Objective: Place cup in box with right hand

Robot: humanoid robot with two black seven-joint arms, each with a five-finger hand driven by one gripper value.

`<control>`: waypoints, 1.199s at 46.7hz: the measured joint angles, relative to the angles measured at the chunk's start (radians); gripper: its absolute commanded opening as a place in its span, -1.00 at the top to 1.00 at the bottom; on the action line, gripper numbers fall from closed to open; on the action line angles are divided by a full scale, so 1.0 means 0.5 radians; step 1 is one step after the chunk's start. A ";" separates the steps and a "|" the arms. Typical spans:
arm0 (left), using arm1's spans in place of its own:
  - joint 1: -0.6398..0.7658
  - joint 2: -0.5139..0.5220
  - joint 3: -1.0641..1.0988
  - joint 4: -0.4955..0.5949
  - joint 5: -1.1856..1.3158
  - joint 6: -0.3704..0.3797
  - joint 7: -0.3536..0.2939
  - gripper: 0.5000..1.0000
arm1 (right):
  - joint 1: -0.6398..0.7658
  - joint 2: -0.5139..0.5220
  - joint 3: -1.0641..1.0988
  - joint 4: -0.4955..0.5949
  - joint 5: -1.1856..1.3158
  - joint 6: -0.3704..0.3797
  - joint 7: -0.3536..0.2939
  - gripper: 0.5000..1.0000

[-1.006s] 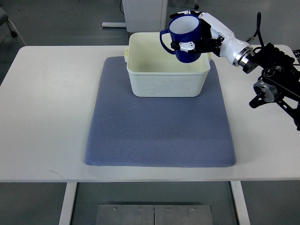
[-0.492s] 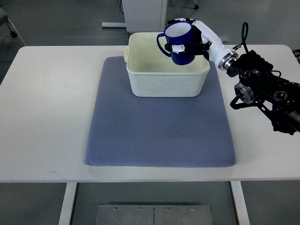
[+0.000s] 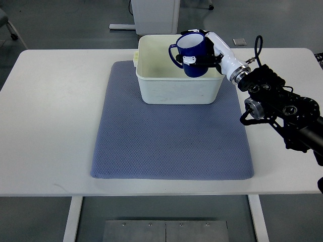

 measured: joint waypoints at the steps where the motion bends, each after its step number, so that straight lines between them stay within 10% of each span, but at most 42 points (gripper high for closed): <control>1: 0.000 0.000 0.000 0.000 0.000 0.000 0.000 -1.00 | -0.003 0.000 0.000 0.000 0.000 0.000 0.002 1.00; 3: 0.000 0.000 0.001 0.000 0.000 0.000 0.000 -1.00 | -0.007 0.000 0.000 0.000 0.000 0.000 0.004 0.39; 9: 0.000 0.000 0.002 0.000 0.000 0.000 -0.001 -1.00 | -0.008 0.000 0.001 0.000 0.000 0.001 0.009 -0.58; 15: 0.000 0.000 0.004 0.000 0.000 0.000 -0.001 -1.00 | -0.010 0.005 0.005 0.000 0.002 0.002 0.011 -0.92; 56: 0.000 0.000 0.003 0.000 0.000 0.001 -0.001 -1.00 | 0.053 -0.134 0.024 0.065 0.015 0.015 -0.005 -0.97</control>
